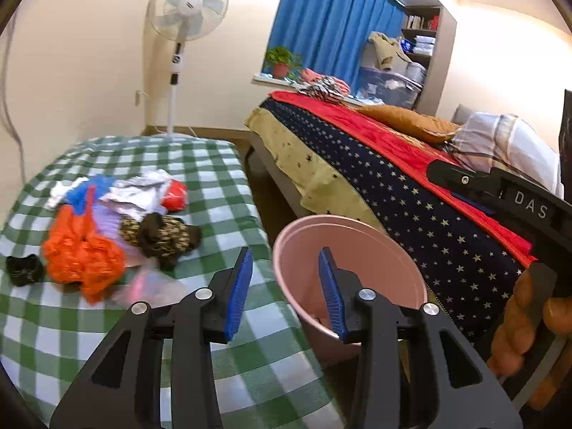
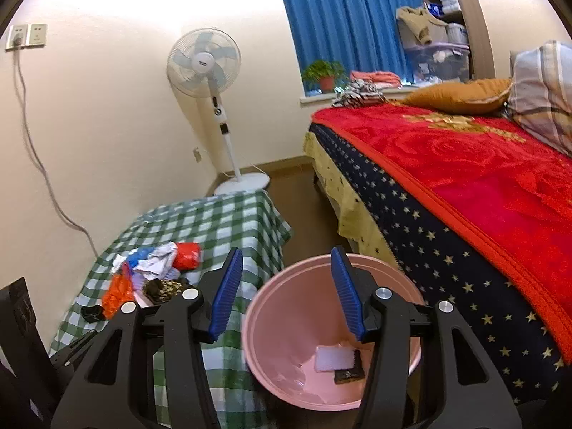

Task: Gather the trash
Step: 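Open both tools over the pink bin, dropping bubble wrap and black bag, then grasp the clear plastic bag with the right tool while the left tool grasps the black strap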

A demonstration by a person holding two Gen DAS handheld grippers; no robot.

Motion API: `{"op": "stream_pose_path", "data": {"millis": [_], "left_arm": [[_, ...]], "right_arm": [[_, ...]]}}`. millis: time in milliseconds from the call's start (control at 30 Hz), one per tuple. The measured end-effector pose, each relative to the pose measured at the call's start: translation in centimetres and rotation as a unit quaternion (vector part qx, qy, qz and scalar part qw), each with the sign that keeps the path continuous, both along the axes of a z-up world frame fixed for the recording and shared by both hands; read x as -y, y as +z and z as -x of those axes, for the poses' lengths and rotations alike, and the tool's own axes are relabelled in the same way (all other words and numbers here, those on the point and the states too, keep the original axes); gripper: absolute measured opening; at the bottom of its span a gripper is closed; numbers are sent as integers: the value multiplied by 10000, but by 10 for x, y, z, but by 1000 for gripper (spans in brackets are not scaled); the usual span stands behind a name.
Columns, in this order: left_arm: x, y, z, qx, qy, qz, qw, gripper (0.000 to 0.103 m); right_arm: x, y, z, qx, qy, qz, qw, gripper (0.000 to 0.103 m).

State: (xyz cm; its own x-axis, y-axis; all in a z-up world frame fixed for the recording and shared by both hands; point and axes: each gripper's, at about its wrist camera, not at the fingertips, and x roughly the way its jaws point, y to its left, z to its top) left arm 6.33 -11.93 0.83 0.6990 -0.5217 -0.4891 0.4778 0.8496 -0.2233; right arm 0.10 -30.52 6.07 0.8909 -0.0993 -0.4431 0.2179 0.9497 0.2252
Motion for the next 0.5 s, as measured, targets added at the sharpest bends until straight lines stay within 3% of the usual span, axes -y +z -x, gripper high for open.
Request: {"op": "stream_pose_path", "data": {"millis": [133,333,500], "left_arm": [[-18,4,3,75,314,-56,9995,45],[-48,6,1,55,691,-2,9976,45],[-77,-1,-6,-154,1085,92,9939,45]], "right_arm": [[-18,5,0,-41,154,81,9998,52],[-41,5,-4,-144,510,-194,9984,52],[-62,-6,-12,-298,791,-253,9961,52]]}}
